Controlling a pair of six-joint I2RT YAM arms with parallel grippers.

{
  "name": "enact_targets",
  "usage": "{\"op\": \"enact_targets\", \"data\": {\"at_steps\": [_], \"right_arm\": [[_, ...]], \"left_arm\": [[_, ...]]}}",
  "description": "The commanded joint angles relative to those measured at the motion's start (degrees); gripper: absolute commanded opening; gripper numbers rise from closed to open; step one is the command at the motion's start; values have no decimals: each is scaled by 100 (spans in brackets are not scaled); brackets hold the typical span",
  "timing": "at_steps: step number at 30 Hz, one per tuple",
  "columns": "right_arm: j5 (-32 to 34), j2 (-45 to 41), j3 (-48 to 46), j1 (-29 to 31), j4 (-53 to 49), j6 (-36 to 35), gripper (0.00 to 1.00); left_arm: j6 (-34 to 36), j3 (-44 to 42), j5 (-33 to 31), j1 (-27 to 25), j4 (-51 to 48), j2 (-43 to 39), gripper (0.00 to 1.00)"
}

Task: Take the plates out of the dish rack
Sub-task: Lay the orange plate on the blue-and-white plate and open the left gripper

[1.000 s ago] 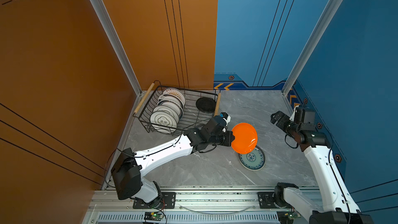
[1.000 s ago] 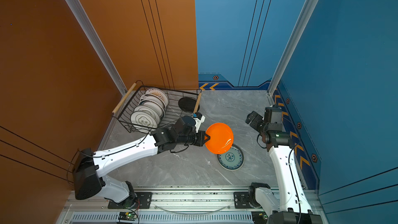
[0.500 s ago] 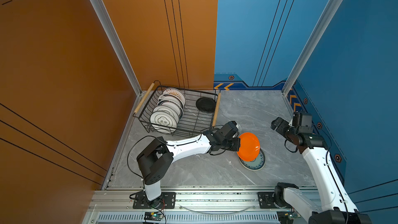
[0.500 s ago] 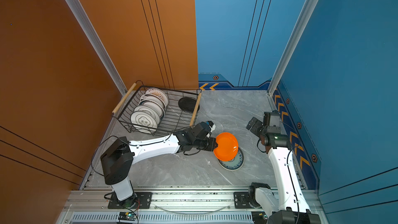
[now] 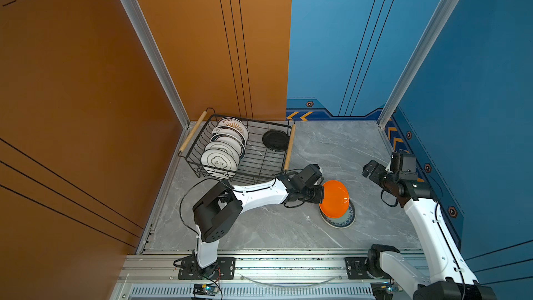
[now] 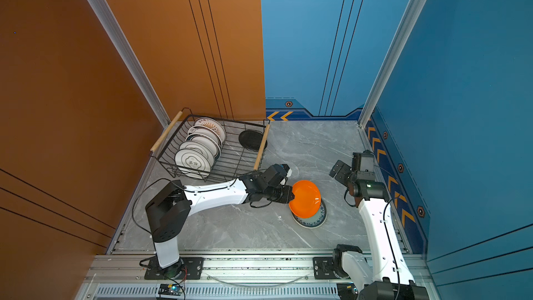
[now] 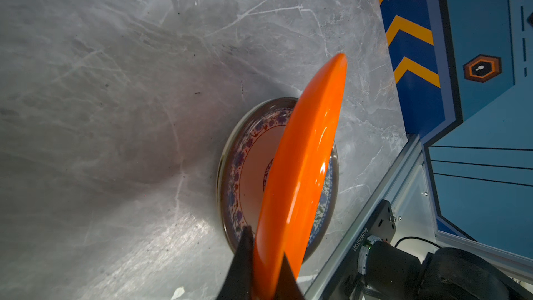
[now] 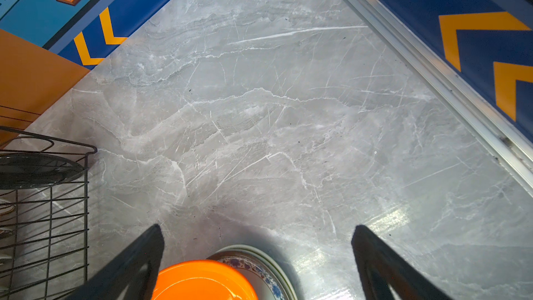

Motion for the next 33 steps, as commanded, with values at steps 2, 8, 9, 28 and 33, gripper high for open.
{"op": "enact_targets", "data": {"at_steps": [2,8,9,28,33], "right_arm": [[131,-75,-80,35,-8,-95,100],[121,-42,-99,119,45,-118,100],[128,-41,-99,127,41,-133,100],[25,81,-152,158,50,-226,100],[9,82,-152,159,49,-252,100]], "left_arm": [[88,272,105,-64,-320,169,14],[160,441,85,-74,-547,375,16],[165,463,77,-81,-578,396,17],[424,1021,-316,-259,-1506,697,41],[523,1280,-516,-350,-1881,849,46]]}}
